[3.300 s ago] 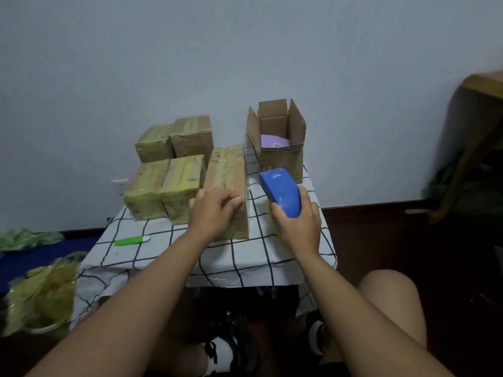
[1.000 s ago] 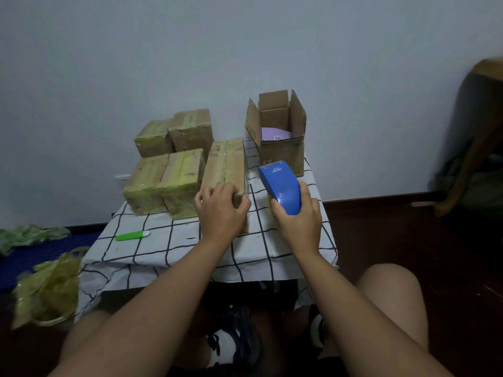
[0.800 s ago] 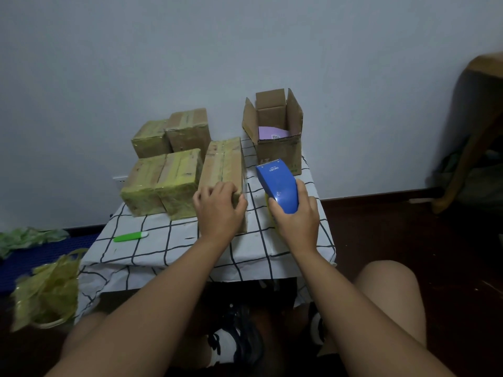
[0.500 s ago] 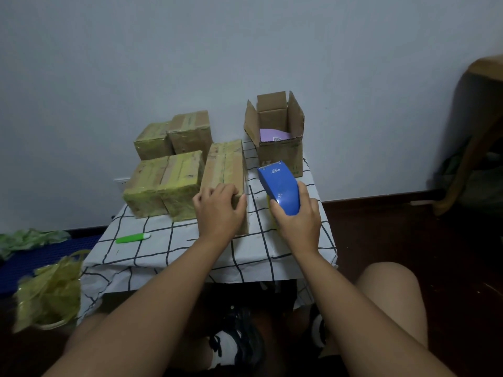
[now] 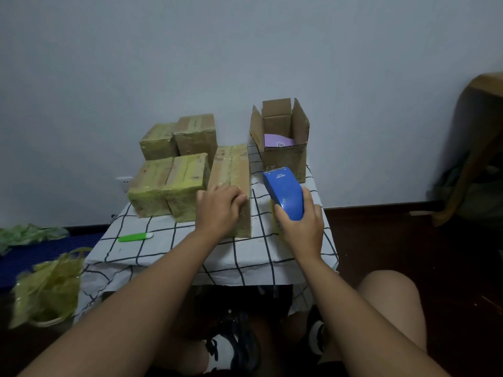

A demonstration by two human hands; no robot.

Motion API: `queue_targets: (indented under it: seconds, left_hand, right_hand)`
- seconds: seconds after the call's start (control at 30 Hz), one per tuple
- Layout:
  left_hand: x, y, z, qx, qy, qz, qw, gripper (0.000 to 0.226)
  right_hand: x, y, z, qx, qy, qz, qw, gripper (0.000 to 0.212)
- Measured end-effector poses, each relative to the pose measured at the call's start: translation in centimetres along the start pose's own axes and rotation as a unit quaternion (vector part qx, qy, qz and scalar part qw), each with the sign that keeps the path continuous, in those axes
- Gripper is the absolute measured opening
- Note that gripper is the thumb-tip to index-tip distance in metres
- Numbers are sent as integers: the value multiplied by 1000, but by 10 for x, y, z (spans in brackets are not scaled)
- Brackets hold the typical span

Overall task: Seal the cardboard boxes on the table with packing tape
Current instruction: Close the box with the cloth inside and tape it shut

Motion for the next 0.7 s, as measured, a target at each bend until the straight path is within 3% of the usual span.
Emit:
queue_targets:
  seconds: [0.17,0.37,0.5,0.6,0.7]
  left_hand:
    - [-3,10,14,88,-9,-5,996,20]
    - [3,7,3,87,-11,-38,995,12]
    - [3,6,5,62,27,-35,997,17]
    - [6,7,15,80,40,-47,995,16]
    - [7,3,22,104,88,-28,990,29]
  right_hand:
    - [-1,1,1,2,-5,-2,1000,76]
    - [-1,1,2,-3,-11,-10,1000,74]
    - [-2,2,2,-6,-18,-12,1000,75]
    - [-2,3,1,-4,-26,-20,999,75]
    - [-2,4,0,5,-29,-32,999,74]
Point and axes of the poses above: each hand's wrist, its own y-axis away from the middle knuckle, its own x-axis out of the palm, z = x × y, the point moved 2 cm from there along -y, towards the middle knuckle, and after that the axes turned 12 degrees about -z, right-handed, at the moved point
